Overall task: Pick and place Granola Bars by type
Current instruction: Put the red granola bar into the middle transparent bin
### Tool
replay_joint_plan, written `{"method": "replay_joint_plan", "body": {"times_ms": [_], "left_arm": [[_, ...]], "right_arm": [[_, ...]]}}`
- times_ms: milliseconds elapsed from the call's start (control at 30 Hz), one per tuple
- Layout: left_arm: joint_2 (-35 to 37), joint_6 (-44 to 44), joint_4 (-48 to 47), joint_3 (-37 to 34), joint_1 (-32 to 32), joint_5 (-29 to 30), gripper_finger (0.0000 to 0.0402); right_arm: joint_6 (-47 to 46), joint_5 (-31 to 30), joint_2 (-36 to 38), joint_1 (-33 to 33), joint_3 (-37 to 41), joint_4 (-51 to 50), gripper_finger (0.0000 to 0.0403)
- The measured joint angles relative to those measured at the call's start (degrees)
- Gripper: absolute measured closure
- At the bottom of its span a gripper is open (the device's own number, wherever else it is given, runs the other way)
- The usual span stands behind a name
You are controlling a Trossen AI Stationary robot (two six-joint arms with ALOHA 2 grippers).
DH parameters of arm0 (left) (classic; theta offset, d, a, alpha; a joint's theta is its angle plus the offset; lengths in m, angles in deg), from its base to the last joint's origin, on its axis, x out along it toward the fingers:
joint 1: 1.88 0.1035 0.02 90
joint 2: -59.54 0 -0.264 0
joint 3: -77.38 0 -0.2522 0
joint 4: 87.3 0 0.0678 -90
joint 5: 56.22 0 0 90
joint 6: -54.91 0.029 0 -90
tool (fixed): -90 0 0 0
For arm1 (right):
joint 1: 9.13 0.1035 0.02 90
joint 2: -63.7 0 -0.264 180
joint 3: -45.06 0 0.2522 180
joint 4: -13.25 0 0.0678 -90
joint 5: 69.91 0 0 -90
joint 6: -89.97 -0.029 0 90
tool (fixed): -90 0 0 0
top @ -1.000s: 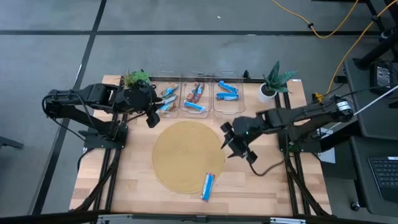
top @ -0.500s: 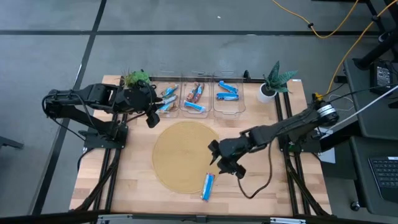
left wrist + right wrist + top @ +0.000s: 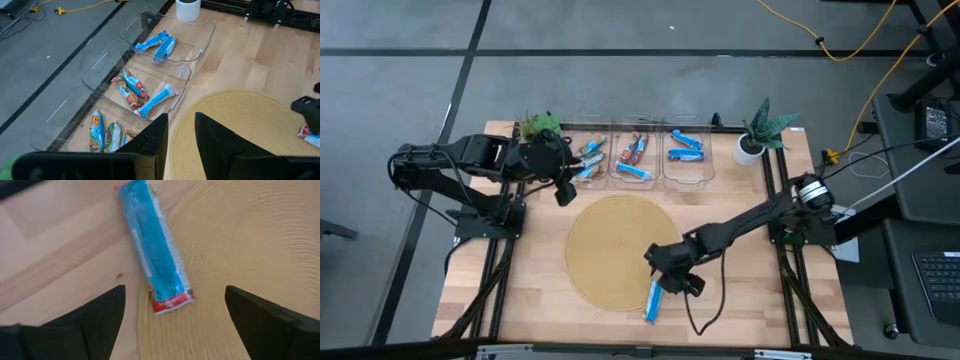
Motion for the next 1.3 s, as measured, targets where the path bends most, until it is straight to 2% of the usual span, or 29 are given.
{"method": "replay_joint_plan", "body": {"times_ms": [267, 467, 633, 1033, 1167, 1300], "left_arm": [[0.0, 0.0, 0.0, 0.0, 0.0, -1.1, 0.0313], [0.0, 0.0, 0.0, 0.0, 0.0, -0.7, 0.0313], [0.0, 0.1, 0.0, 0.0, 0.0, -0.7, 0.0313], [0.0, 0.1, 0.0, 0.0, 0.0, -0.6, 0.0313], [0.0, 0.1, 0.0, 0.0, 0.0, -0.6, 0.0313], [0.0, 0.0, 0.0, 0.0, 0.0, -0.7, 0.0313]], "right_arm": [[0.3, 0.0, -4.5, 1.7, 0.0, 2.9, 0.0083], [0.6, 0.0, -5.6, 2.1, 0.0, 3.8, 0.0127], [0.6, 0.0, -5.7, 2.1, 0.0, 3.8, 0.0195], [0.4, 0.1, -5.7, 2.1, 0.0, 3.7, 0.039], [0.2, -0.1, -5.7, 2.1, 0.0, 3.6, 0.0388], [-1.3, -2.9, -5.2, 2.1, 0.0, 2.4, 0.039]]}}
